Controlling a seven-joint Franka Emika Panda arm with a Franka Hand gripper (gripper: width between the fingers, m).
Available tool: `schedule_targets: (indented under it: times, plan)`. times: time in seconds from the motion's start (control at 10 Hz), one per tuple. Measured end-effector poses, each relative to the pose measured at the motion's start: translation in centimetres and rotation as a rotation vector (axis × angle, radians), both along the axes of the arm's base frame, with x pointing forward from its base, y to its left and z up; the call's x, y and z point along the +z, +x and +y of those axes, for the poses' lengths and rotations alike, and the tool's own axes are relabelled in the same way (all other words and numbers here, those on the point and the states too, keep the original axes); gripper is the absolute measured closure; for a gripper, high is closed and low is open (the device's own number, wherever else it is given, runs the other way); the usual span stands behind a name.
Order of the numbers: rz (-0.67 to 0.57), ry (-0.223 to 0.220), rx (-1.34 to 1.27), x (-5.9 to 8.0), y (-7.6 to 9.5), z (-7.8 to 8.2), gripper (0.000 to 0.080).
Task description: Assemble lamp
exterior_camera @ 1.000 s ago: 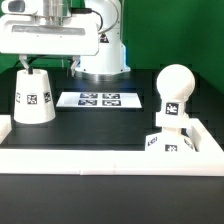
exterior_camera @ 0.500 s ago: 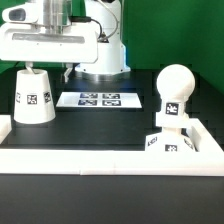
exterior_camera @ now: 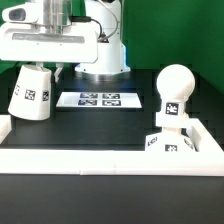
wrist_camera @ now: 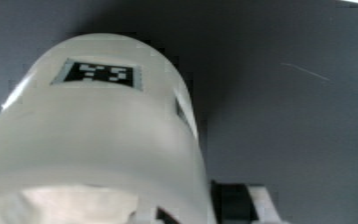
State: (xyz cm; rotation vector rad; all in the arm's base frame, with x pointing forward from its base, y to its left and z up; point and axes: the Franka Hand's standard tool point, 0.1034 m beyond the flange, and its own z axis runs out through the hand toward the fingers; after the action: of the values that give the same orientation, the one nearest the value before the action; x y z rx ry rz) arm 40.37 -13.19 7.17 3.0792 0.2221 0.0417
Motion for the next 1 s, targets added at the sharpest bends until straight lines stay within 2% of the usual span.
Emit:
schedule_targets:
  times: [0.3,0.4,0.7,1.0]
  plan:
    - [0.002,0.002,0.003,0.1,0.1,0.1,0.0755]
    - [0.000,0.005,0.005,0.5,0.8,0.7,0.0755]
    - [-0.017,0.022,-0.003,2.6,3.0,3.9,0.0755]
    - [-0.010,0.061,-0.039,6.0,6.2,7.0,0.0755]
